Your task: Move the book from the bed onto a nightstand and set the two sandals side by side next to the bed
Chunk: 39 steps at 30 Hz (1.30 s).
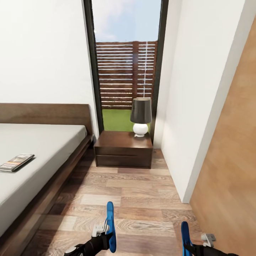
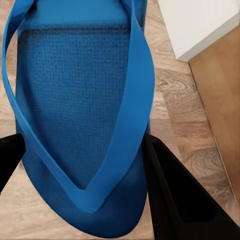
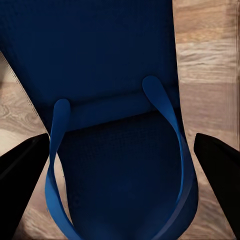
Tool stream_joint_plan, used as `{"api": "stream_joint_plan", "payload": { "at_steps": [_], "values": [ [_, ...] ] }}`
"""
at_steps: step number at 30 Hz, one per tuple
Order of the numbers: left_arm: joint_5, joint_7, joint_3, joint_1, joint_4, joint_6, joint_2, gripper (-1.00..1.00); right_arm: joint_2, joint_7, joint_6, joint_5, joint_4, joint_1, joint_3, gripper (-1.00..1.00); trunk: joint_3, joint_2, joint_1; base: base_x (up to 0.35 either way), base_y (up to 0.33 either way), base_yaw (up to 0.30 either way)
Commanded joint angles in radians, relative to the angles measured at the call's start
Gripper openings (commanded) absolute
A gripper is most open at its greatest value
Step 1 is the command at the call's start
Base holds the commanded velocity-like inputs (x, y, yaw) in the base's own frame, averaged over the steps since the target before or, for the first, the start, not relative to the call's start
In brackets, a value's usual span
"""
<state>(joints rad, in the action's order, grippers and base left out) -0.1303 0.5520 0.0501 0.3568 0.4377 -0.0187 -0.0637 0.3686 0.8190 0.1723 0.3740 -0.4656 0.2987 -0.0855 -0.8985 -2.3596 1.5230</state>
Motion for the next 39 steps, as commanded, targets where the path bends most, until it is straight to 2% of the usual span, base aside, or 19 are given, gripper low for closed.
{"api": "stream_joint_plan", "payload": {
  "at_steps": [1,39],
  "values": [
    [-0.002,0.005,0.005,0.001,0.0,-0.001,-0.001,-1.0,0.001,0.0,0.009,0.011,-0.001,0.0,-0.005,-1.0,-0.001,0.0,0.0,0.299,-0.124,0.0],
    [-0.002,0.005,0.005,0.001,0.0,-0.001,-0.001,-1.0,0.001,0.002,0.009,0.013,-0.001,0.0,-0.006,-1.0,-0.001,0.0,0.0,0.322,-0.029,0.002]
  ]
}}
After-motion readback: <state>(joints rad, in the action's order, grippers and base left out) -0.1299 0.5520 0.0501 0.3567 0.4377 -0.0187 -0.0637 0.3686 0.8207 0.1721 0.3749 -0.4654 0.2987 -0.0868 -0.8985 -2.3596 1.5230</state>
